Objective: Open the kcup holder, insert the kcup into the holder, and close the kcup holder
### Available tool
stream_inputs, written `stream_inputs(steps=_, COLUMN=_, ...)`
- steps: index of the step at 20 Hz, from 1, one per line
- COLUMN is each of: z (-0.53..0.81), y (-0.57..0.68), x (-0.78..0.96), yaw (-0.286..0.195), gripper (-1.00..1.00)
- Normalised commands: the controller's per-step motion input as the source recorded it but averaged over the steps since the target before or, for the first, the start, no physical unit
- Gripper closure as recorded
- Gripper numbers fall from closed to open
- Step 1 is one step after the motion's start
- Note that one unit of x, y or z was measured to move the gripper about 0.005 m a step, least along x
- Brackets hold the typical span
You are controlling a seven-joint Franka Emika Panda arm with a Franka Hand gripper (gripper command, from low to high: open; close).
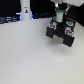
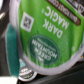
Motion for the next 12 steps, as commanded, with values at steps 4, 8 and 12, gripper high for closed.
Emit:
stream_inputs(steps=4, z=-0.02, y=0.22, x=0.48, yaw=0.015, gripper=1.00)
stream_inputs(steps=8, z=-0.10, y=0.16, x=0.28, yaw=0.008, gripper=1.00)
stream_inputs(steps=12, z=0.22, y=0.11, x=0.20, yaw=0.000, gripper=1.00)
